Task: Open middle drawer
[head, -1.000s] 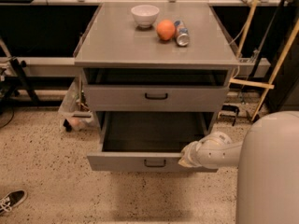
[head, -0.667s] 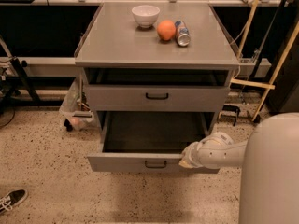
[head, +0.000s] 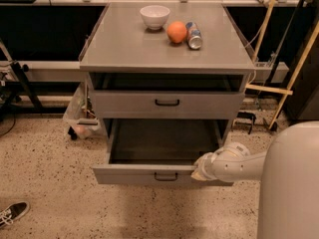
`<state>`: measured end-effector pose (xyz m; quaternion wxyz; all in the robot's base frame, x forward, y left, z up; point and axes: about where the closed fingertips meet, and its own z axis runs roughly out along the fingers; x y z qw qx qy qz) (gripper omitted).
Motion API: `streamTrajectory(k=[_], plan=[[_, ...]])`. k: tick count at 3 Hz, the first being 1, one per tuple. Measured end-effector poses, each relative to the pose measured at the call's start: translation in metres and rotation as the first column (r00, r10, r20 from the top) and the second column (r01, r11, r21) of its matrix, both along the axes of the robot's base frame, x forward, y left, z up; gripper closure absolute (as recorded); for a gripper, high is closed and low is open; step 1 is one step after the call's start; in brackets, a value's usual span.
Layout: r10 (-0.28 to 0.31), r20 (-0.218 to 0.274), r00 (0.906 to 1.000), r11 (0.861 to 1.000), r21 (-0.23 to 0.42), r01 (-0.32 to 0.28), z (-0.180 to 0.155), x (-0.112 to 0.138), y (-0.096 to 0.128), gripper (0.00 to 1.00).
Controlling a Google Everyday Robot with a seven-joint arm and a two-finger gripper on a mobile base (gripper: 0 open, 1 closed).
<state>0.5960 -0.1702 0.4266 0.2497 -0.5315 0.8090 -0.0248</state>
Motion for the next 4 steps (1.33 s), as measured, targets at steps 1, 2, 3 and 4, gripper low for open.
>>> streamTrajectory(k=[1,2,3,4], plan=[[-0.01,-0.013,0.9999,1.0,0.003,0.01,-0.0043,-0.0094,-0.0033,1.0],[-0.011,-0.013,0.9999,1.0,0.003,0.011,-0.0002,-0.0094,0.0001,1.0],[-0.017,-0.027,0.9995,1.0,0.009,0.017,-0.0041,-0.0191,-0.0008,1.0],[-0.017,-0.027,0.9995,1.0,0.009,0.017,-0.0001,-0.019,0.0012,1.0]])
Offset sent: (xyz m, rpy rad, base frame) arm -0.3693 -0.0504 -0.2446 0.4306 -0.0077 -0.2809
